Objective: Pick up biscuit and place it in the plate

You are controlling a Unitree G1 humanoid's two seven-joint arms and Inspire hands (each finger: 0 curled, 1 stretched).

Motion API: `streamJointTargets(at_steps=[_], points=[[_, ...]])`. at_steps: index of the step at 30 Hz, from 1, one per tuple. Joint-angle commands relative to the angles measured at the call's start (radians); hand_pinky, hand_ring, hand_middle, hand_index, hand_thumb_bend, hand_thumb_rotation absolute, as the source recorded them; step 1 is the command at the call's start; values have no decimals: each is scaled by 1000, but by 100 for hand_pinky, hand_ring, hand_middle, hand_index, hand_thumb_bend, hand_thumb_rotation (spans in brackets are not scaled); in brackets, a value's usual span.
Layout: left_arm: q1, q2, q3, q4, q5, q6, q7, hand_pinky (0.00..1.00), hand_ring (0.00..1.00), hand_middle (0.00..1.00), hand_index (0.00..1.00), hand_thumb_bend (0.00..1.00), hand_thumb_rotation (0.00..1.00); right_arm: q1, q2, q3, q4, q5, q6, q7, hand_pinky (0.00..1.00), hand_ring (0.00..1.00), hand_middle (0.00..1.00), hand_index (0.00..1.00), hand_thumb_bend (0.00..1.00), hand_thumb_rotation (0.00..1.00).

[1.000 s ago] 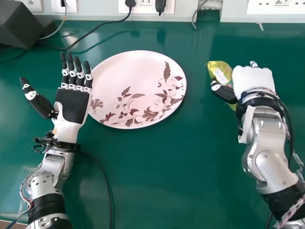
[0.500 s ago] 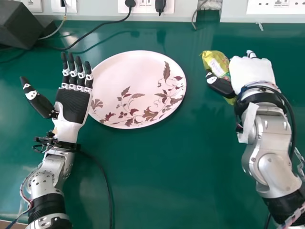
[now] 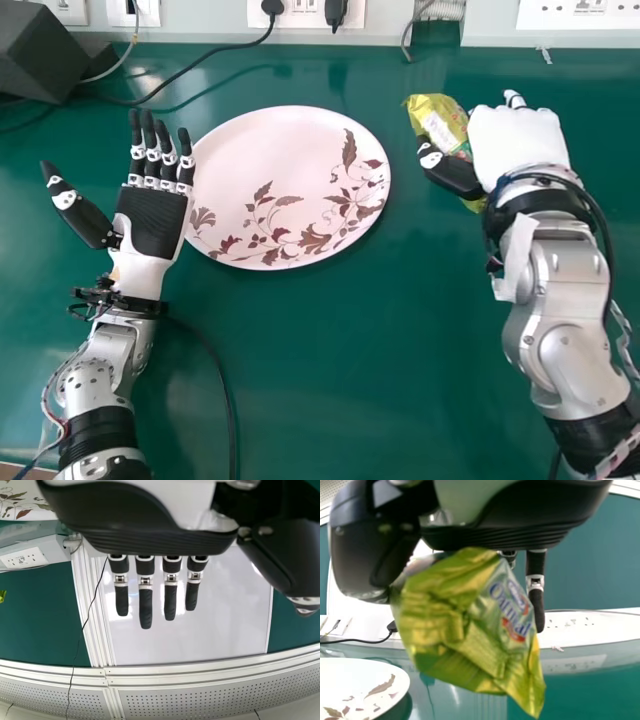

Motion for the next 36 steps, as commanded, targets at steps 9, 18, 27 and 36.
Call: streamJointTargets(at_steps=[9, 18, 27, 36], points=[[54, -19, 0, 51, 29, -3, 3, 72, 75, 82, 87, 100, 67, -51, 38, -19, -43, -39, -44, 45, 36, 46, 49, 53, 47, 0], [50, -16, 1, 64, 24, 5, -7, 67, 71, 80, 86, 100, 68, -70, 59, -20, -65, -66, -88, 70, 37, 46, 49, 53, 47, 0], [48, -14, 2, 76, 24, 6, -24, 81, 74, 81, 85, 100, 67, -86, 95, -13, -66, -76, -122, 64, 37, 46, 49, 53, 47, 0], [50, -10, 2, 75, 23, 13, -29, 80, 78, 83, 86, 100, 68, -95, 134, 7, -50, -78, -160, 42, 38, 46, 49, 53, 47, 0]])
